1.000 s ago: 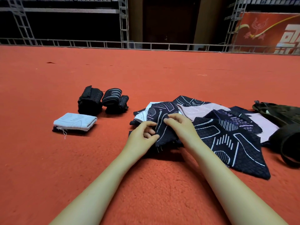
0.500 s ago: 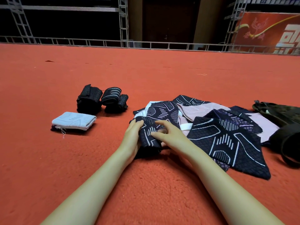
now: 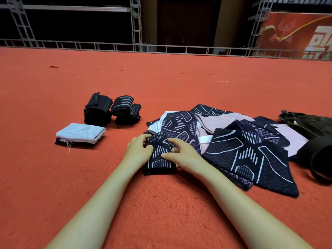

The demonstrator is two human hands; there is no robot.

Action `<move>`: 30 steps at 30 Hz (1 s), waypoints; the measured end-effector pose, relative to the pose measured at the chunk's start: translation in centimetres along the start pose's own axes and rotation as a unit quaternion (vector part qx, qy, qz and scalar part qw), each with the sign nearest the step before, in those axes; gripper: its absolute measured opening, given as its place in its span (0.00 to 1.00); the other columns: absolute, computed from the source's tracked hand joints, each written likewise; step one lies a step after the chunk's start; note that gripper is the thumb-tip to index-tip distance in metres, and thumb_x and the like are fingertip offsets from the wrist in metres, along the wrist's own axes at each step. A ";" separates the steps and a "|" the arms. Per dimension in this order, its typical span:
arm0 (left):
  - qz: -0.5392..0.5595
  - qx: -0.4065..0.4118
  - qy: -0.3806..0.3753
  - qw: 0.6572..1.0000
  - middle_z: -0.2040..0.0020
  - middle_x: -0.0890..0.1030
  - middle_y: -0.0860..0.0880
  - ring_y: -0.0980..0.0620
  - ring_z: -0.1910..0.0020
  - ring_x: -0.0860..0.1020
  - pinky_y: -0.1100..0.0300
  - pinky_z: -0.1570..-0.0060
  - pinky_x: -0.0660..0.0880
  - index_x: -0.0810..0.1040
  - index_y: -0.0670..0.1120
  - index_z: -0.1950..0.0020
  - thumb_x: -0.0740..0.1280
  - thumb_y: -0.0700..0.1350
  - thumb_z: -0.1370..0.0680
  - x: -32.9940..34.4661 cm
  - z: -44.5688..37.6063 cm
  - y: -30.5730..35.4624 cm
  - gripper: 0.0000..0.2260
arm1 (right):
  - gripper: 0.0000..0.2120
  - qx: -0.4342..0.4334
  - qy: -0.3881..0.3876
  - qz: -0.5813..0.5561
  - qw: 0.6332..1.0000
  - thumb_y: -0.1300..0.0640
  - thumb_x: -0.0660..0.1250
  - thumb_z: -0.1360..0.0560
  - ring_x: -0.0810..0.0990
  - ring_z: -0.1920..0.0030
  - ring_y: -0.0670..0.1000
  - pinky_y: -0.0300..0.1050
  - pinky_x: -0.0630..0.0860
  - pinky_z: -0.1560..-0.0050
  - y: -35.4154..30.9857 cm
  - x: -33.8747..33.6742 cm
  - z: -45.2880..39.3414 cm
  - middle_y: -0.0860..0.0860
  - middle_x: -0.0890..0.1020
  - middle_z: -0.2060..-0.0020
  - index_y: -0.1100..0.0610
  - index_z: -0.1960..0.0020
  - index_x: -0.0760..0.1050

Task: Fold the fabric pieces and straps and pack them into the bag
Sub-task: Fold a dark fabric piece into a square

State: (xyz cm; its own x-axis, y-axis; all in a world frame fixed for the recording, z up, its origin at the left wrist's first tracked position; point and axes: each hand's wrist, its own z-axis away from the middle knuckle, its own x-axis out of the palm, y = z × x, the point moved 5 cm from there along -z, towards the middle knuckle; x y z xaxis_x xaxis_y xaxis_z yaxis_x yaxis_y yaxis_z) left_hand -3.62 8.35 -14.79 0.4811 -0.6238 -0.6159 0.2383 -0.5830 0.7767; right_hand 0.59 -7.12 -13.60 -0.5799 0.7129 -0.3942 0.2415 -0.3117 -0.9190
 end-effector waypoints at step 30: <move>-0.046 0.103 0.003 0.994 0.33 0.71 0.42 0.41 0.38 0.72 0.52 0.41 0.70 0.60 0.48 0.27 0.59 0.42 0.23 0.8 2.2 1.9 0.24 | 0.14 -0.028 0.199 -0.121 0.972 0.64 0.70 0.27 0.82 0.50 0.53 0.47 0.77 0.45 1.5 -0.5 0.2 0.57 0.83 0.50 0.51 0.46 0.72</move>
State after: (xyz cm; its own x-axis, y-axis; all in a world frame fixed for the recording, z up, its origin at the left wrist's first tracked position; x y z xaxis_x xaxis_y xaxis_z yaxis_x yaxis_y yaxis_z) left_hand -4.64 5.59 -14.11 0.4695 -0.5603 -0.6824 0.1044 -0.7322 0.6730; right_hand 1.10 -8.08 -14.78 -0.2800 0.9514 -0.1284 0.1838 -0.0782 -0.9799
